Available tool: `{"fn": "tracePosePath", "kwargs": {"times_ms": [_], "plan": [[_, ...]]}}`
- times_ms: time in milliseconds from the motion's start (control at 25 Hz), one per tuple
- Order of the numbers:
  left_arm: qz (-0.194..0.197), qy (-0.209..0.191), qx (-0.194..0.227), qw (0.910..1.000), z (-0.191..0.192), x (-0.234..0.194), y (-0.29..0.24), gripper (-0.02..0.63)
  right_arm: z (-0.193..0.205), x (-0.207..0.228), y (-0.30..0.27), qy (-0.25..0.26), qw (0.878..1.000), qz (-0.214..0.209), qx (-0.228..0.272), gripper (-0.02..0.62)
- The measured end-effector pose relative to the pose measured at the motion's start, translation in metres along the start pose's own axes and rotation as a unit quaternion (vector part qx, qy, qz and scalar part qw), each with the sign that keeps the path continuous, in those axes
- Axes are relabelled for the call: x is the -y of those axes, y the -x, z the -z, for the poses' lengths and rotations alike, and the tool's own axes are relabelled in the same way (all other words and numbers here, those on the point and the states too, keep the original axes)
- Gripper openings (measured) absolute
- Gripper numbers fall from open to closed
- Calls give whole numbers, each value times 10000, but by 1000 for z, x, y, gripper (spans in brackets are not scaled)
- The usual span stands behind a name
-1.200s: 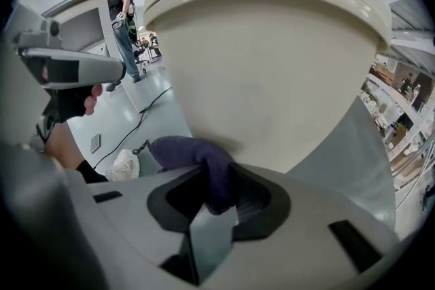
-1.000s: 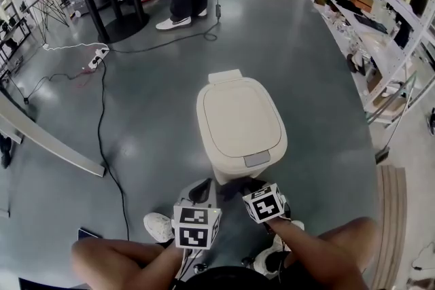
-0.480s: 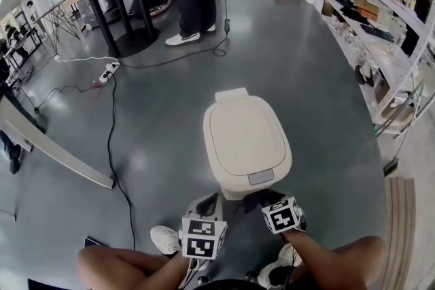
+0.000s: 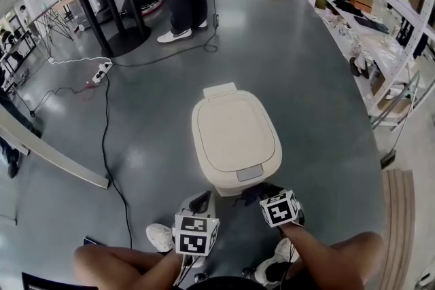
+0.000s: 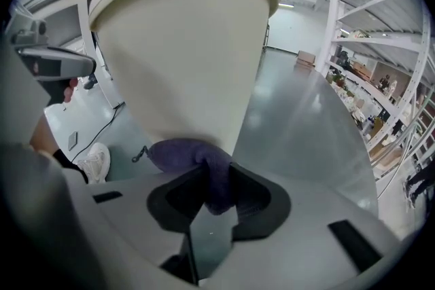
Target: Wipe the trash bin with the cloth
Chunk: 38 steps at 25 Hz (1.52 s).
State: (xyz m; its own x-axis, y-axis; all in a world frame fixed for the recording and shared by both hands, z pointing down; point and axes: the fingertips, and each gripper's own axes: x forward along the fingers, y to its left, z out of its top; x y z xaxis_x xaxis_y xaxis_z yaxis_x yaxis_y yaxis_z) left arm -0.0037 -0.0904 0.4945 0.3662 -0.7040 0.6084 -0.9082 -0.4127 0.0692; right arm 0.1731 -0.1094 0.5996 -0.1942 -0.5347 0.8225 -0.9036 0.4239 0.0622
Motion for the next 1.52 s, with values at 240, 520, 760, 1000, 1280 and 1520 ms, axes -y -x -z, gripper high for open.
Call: {"fn": "tracePosePath", "kwargs": {"times_ms": [240, 520, 760, 1000, 1280, 1520], "plan": [[-42, 100, -155, 9998, 11, -5, -4, 0, 22, -37, -7, 346, 9984, -298, -333, 92], [-82, 52, -159, 9998, 15, -8, -1, 0, 40, -78, -34, 858, 9918, -621, -712, 92], [-293, 144, -305, 9990, 33, -33, 8, 0, 43, -111, -55, 951, 9862, -1032, -875, 92], [-393, 419, -552, 9968, 51, -48, 11, 0, 31, -138, -63, 994, 9841, -1219, -828, 92], [-448, 331, -704, 9960, 58, -53, 2, 0, 39, -113, -66, 968, 9865, -924, -941, 92], [-104, 240, -676, 9974, 59, -22, -9, 0, 49, -77, -63, 733, 9905, -686, -938, 92]]}}
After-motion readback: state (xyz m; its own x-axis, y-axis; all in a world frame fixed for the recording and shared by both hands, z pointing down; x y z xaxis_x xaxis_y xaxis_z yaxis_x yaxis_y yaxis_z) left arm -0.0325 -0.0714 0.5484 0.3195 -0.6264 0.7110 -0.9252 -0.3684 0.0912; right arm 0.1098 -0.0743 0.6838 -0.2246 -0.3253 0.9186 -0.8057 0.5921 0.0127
